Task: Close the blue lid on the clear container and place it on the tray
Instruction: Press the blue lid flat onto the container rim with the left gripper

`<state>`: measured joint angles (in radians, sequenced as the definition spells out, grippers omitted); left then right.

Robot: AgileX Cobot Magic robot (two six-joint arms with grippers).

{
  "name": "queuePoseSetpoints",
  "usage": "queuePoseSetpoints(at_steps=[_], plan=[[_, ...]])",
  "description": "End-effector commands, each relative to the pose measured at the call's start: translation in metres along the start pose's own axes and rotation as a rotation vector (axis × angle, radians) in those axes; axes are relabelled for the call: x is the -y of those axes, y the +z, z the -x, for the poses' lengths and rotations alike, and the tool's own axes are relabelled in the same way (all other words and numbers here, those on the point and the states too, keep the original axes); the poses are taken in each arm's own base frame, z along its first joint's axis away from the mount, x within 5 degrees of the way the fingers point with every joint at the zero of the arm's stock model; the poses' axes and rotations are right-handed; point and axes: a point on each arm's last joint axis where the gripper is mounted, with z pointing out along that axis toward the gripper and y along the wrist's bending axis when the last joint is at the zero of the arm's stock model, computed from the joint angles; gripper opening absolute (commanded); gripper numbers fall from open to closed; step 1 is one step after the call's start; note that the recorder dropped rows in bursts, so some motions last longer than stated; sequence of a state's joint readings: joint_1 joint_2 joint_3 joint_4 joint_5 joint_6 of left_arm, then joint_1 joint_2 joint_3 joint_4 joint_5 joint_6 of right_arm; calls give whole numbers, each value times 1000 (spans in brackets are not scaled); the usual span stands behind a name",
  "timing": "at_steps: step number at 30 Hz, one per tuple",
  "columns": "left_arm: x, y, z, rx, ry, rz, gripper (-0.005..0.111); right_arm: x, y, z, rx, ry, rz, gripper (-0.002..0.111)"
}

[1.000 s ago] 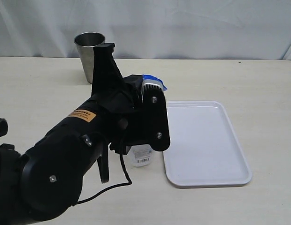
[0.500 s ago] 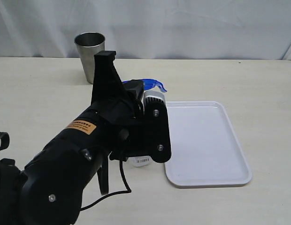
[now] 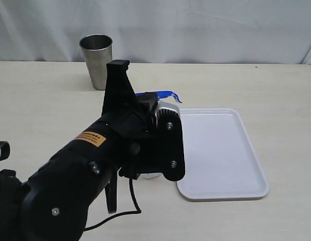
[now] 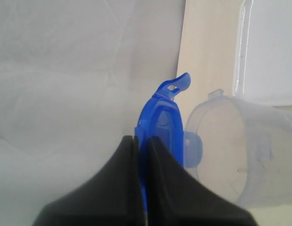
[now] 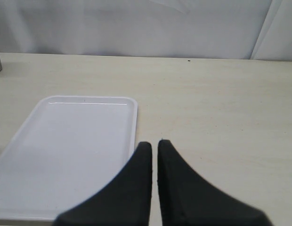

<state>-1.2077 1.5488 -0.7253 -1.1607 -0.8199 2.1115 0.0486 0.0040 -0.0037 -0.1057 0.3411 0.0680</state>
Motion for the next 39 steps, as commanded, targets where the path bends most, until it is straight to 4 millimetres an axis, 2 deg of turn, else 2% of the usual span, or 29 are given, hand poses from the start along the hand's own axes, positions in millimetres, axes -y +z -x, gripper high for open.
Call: queuePoseSetpoints(at_steps=[1, 39], plan=[[3, -1, 1, 13, 25, -25, 0, 0, 0, -1, 0, -7, -5, 5], [19, -3, 4, 37, -57, -201, 0, 0, 0, -1, 0, -7, -5, 5]])
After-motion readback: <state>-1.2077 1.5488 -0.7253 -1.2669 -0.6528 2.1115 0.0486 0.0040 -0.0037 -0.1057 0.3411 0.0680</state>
